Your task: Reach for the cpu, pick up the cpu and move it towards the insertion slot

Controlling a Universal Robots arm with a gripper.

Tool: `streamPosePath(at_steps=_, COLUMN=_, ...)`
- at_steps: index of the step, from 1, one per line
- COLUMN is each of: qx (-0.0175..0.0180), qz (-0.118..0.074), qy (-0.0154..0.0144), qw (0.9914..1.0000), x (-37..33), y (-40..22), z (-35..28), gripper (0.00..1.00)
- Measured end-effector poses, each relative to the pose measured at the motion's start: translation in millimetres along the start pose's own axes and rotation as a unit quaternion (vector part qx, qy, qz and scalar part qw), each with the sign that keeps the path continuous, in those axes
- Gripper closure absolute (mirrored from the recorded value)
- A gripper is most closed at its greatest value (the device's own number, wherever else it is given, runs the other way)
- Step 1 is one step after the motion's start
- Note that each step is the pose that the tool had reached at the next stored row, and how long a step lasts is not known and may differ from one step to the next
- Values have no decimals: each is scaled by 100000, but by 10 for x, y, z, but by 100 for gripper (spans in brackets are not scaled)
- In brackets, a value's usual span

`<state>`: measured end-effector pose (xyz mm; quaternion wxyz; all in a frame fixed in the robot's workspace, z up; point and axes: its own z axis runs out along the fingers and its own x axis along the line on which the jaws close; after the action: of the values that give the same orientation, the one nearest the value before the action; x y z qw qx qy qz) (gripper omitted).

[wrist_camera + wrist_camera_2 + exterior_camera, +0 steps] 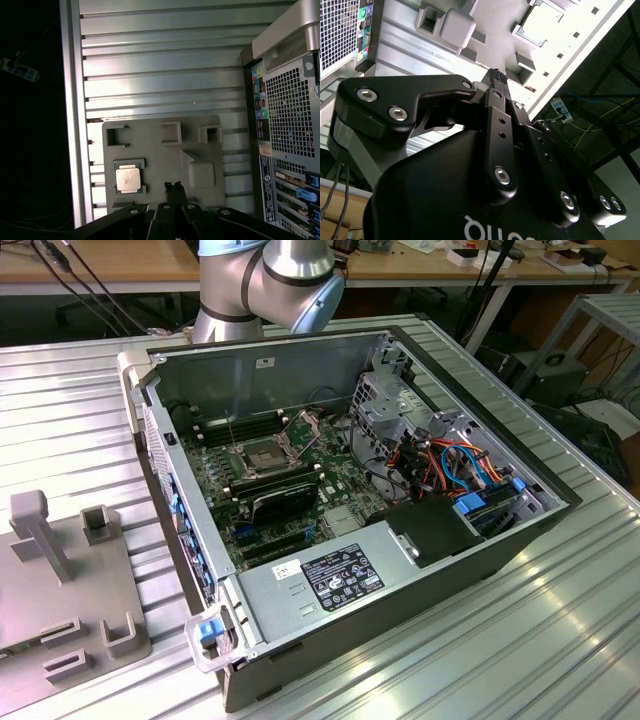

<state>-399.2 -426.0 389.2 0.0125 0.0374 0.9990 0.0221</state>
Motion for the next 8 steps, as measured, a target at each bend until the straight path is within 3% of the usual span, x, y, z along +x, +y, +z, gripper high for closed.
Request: streamPosePath(at_steps=8, qx=1, qz=2, qy=-2, qw=100000, x=78, y=-10, z=-2, gripper=89)
